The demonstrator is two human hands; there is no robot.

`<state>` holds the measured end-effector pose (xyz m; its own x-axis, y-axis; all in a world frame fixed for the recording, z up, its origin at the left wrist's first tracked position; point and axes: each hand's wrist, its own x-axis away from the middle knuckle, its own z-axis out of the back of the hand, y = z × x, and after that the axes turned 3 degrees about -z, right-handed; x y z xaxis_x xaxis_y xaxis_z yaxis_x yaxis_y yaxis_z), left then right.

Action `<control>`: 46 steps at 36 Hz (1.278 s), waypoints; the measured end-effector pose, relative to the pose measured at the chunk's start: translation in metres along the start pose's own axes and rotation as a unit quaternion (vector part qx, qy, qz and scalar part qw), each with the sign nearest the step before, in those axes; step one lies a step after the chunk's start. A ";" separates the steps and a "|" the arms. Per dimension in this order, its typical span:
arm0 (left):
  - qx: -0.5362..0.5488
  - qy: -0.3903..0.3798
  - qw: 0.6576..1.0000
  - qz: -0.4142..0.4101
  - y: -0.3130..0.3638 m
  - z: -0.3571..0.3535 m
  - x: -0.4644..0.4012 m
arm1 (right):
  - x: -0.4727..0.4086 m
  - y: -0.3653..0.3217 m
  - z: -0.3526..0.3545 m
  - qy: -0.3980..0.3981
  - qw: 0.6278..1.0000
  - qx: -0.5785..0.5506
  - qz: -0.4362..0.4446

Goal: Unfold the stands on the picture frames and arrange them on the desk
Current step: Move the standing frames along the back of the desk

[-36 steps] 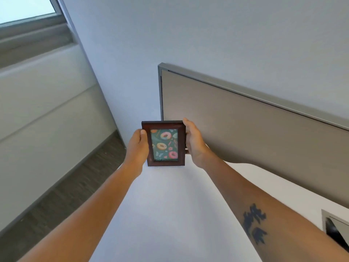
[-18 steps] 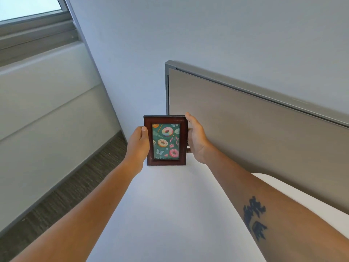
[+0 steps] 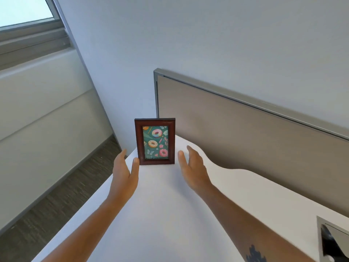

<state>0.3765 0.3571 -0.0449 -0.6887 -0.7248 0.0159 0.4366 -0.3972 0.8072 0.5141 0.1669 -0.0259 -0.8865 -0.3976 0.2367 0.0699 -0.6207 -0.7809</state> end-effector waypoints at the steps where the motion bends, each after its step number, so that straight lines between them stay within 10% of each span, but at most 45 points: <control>1: -0.020 -0.008 1.000 -0.011 -0.005 0.001 0.011 | 0.011 0.010 0.000 0.019 0.998 0.049 0.022; 14: -0.218 -0.128 0.949 -0.187 -0.018 0.004 0.171 | 0.175 0.096 0.038 0.090 0.928 0.325 0.157; 46: -0.205 -0.357 0.844 -0.345 0.098 -0.056 0.579 | 0.626 0.259 0.147 0.148 0.943 0.297 -0.030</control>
<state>0.0531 -0.1330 0.0101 -0.9698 0.2244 0.0952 -0.1482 -0.8527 0.5009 0.0446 -0.3419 0.0047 -0.9799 -0.1971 0.0299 0.1803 -0.9402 -0.2891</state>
